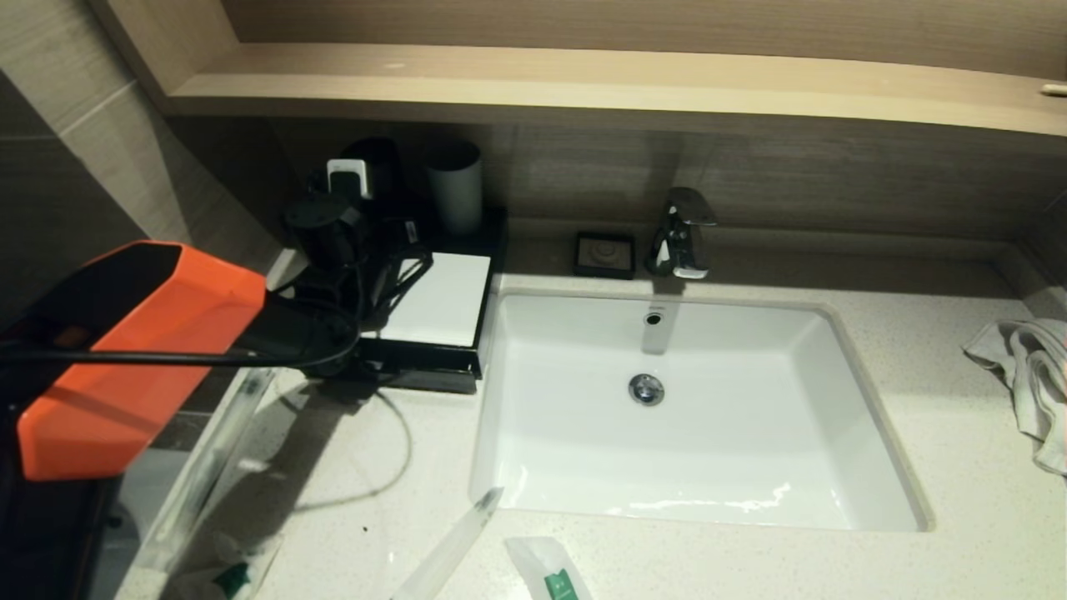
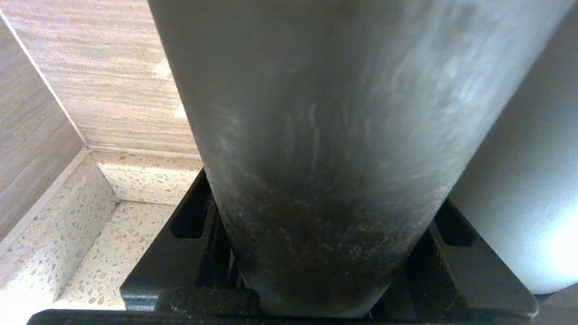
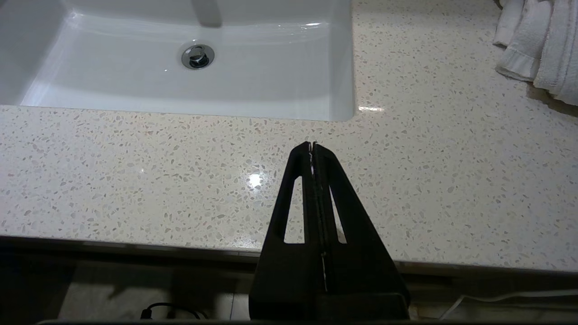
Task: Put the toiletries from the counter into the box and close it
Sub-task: Place the cup on the storage box
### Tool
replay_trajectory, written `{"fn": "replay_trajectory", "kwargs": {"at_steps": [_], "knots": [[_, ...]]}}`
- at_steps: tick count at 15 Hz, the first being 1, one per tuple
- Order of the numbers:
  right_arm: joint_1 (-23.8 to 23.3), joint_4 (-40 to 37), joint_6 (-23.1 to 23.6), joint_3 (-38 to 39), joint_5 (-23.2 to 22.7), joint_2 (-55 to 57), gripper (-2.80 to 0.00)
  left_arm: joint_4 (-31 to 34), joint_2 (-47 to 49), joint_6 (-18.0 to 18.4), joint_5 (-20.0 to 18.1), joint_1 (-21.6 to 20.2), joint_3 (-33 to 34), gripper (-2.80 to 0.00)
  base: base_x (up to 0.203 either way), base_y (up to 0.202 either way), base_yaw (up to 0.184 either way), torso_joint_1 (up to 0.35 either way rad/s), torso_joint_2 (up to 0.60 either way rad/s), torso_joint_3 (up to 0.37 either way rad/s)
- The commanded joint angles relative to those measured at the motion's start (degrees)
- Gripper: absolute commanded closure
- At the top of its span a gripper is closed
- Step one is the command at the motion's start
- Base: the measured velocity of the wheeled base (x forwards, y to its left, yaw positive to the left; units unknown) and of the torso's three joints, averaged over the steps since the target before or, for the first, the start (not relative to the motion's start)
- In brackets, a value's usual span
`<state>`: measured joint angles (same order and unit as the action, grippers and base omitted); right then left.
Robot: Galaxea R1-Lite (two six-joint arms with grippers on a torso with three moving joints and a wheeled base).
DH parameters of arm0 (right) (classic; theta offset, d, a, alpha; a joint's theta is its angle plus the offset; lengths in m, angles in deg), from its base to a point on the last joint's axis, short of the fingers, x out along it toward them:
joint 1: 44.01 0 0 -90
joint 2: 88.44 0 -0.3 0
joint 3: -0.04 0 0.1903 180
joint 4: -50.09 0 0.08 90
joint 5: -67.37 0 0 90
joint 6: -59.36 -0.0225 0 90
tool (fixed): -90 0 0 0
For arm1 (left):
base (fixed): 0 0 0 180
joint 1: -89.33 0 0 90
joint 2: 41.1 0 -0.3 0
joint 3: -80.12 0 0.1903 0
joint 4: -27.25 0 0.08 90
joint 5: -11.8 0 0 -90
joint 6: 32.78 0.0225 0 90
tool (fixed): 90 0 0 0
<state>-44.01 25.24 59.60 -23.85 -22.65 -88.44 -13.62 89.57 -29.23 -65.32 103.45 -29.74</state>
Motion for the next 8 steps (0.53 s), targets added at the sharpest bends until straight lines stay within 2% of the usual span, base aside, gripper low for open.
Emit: {"fn": "replay_trajectory", "kwargs": {"at_steps": [1, 8], "knots": [[0.0, 0.0, 0.0, 0.0, -0.1, 0.0, 0.0, -0.4, 0.3, 0.1, 0.1, -0.2, 0.0, 0.0, 0.0, 0.0, 0.0, 0.0, 0.0, 0.0], [0.0, 0.0, 0.0, 0.0, -0.1, 0.0, 0.0, -0.4, 1.1, 0.1, 0.0, -0.3, -1.0, 0.0, 0.0, 0.0, 0.0, 0.0, 0.0, 0.0]]}}
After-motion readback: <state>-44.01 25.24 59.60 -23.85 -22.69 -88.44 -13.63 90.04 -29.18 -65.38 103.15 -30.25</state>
